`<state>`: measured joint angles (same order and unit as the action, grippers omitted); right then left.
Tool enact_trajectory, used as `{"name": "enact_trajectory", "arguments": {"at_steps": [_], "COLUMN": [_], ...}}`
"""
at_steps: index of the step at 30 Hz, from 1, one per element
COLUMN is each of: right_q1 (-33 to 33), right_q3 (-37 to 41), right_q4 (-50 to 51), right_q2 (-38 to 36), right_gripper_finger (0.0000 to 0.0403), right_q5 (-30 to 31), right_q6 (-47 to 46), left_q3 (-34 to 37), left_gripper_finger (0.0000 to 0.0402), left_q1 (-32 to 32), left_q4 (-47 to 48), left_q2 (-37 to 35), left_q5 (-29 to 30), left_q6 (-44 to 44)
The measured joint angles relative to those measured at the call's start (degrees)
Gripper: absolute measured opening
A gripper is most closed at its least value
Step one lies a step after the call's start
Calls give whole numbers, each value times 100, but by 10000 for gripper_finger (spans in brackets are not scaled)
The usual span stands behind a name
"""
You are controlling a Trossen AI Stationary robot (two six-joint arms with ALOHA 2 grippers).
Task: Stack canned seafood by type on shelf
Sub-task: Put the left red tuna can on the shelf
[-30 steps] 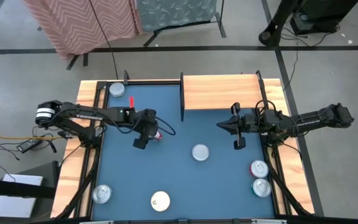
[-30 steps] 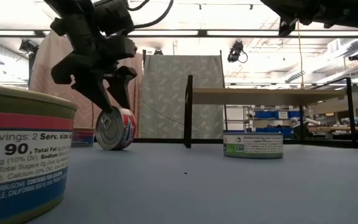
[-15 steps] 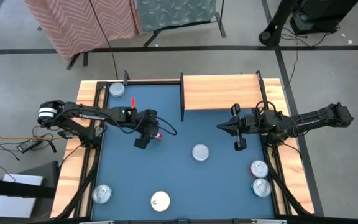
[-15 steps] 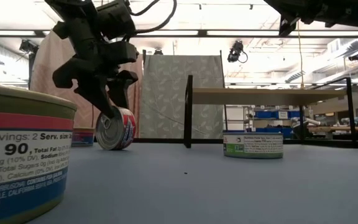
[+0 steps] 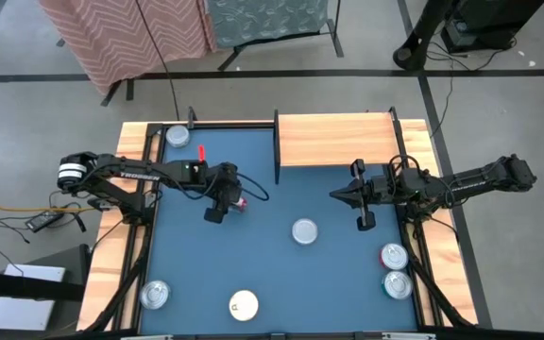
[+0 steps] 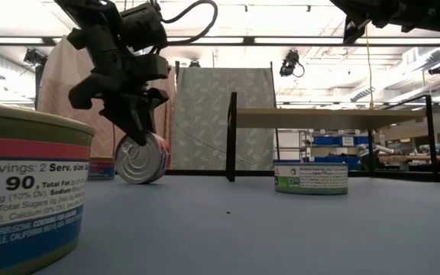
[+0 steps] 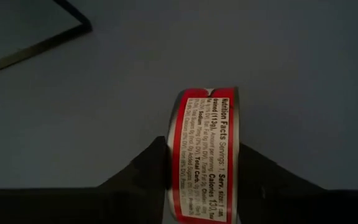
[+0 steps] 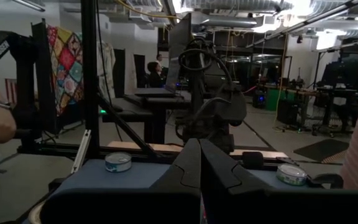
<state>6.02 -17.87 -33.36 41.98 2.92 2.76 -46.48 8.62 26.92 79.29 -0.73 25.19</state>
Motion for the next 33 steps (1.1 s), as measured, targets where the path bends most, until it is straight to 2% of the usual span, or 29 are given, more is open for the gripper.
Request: {"name": "enact_trajectory", "arguments": {"at_steps": [13, 22, 27, 33], "right_q1": [0, -2, -2, -2], "right_q3": [0, 0, -2, 0], "right_q4": [19, 104, 344, 699], "right_q2": [0, 0, 0, 2], "right_gripper_finger": [5, 5, 6, 14], "right_q5": [2, 52, 160, 348], "right_q6": [17, 20, 40, 44], "left_q3": [-27, -705, -995, -1032], "left_gripper_finger": [139, 139, 139, 139], "left_q1": [0, -9, -9, -11], "left_q4": [-296, -655, -1086, -2446], "left_q2": [1, 2, 2, 0], "left_q5": [2, 1, -332, -904], "left_q6": [-38, -201, -866, -2269]}}
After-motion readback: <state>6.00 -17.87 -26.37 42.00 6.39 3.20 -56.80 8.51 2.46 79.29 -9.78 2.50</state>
